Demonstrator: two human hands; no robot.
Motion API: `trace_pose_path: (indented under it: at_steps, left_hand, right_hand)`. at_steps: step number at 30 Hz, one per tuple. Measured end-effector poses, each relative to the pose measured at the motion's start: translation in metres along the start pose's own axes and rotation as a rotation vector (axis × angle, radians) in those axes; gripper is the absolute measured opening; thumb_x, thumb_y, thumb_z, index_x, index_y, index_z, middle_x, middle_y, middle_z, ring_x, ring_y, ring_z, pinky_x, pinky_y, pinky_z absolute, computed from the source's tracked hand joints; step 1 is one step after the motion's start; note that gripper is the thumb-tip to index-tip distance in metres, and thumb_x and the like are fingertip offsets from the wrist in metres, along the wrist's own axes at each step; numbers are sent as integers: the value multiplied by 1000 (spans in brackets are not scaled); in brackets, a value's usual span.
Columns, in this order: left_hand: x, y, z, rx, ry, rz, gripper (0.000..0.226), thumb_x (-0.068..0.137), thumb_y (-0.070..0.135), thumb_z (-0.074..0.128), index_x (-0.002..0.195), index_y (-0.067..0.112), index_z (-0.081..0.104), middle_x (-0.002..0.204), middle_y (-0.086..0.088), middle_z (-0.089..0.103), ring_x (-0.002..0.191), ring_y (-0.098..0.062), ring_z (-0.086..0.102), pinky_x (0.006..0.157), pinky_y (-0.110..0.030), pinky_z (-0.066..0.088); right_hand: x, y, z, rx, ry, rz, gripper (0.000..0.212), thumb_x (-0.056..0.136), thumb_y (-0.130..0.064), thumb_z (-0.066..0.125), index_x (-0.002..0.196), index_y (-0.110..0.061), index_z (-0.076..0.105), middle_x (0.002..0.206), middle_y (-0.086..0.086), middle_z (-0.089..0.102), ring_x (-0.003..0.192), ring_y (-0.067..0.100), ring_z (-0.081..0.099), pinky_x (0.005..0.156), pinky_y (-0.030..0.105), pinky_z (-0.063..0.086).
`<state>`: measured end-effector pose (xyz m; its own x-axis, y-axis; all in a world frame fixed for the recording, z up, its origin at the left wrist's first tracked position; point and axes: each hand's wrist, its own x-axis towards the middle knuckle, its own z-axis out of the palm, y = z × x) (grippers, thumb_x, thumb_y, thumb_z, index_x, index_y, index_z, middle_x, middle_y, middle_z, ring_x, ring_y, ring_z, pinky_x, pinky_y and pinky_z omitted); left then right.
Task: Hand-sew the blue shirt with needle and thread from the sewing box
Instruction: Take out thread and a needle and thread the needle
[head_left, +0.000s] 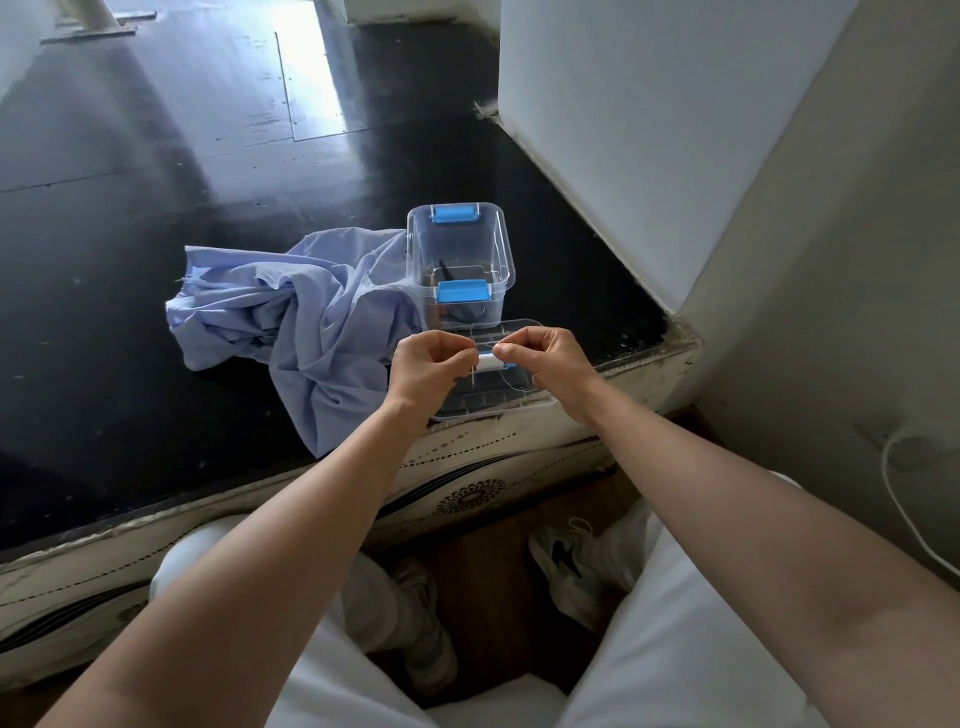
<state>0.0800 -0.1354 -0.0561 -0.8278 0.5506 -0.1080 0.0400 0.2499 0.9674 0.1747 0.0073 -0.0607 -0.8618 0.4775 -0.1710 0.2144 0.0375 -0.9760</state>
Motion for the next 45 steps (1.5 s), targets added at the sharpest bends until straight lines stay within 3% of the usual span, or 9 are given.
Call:
trace_pose_path:
  at_steps: [3, 5, 12, 18, 25, 29, 34, 38, 45]
  left_hand:
    - [0, 1, -1, 34, -10, 74, 15, 86, 10, 72, 101, 9, 72, 89, -5, 72, 75, -10, 67, 68, -16, 54]
    - [2, 0, 0, 107, -18, 120, 20, 85, 11, 73, 104, 8, 73, 94, -7, 73, 81, -15, 70, 76, -25, 58]
    - [4, -3, 4, 282, -17, 159, 9, 86, 20, 72, 94, 16, 75, 83, -2, 73, 79, -23, 69, 81, -45, 58]
    - [1, -3, 1, 298, -39, 138, 12, 89, 22, 70, 96, 14, 74, 83, -5, 72, 81, -27, 67, 81, -42, 58]
    - [-5, -1, 1, 149, -82, 95, 13, 84, 19, 74, 95, 12, 76, 79, -3, 72, 70, -10, 63, 73, -31, 56]
    - [-8, -1, 3, 114, -120, 133, 9, 83, 20, 75, 92, 23, 75, 76, 1, 73, 67, -4, 62, 70, -24, 54]
    - [-9, 2, 3, 92, -150, 148, 14, 85, 12, 72, 98, 18, 74, 79, 7, 72, 66, 4, 63, 66, -12, 49]
    - [-7, -3, 3, 103, -115, 114, 8, 83, 18, 76, 91, 18, 75, 75, -2, 72, 63, -4, 62, 62, -18, 50]
    - [-5, -5, 1, 111, -61, 90, 10, 79, 12, 79, 82, 21, 75, 79, -4, 75, 68, -15, 69, 74, -35, 60]
  right_hand:
    - [0, 0, -1, -27, -31, -17, 5, 89, -16, 68, 85, -12, 68, 82, -1, 66, 73, 1, 61, 69, 15, 47]
    - [0, 0, -1, -35, -57, -24, 5, 89, -15, 69, 85, -12, 68, 81, 0, 66, 73, 2, 62, 70, 15, 49]
    - [0, -2, -2, -54, -84, -49, 4, 88, -14, 69, 86, -11, 69, 80, 0, 67, 72, 1, 62, 68, 14, 50]
    - [-1, 3, -5, -46, -49, -82, 4, 84, -17, 74, 84, -13, 72, 81, 0, 70, 76, 4, 66, 71, 16, 52]
    - [2, 5, -5, 123, 70, -108, 15, 85, -17, 73, 92, -4, 72, 85, 6, 70, 83, 12, 66, 75, 19, 54]
    - [5, 6, -3, 107, 40, -118, 21, 85, -18, 73, 95, 1, 72, 92, 14, 71, 89, 18, 67, 78, 21, 55]
    - [7, 9, -1, 60, -4, -110, 21, 87, -21, 72, 96, -2, 73, 94, 11, 71, 91, 17, 67, 80, 24, 54]
    - [5, 7, -1, 63, -16, -107, 14, 88, -20, 70, 93, -7, 72, 89, 3, 71, 88, 12, 67, 80, 23, 53]
    - [3, 9, 0, 80, 5, -117, 14, 87, -20, 71, 90, -6, 72, 81, 0, 70, 79, 7, 66, 75, 18, 52]
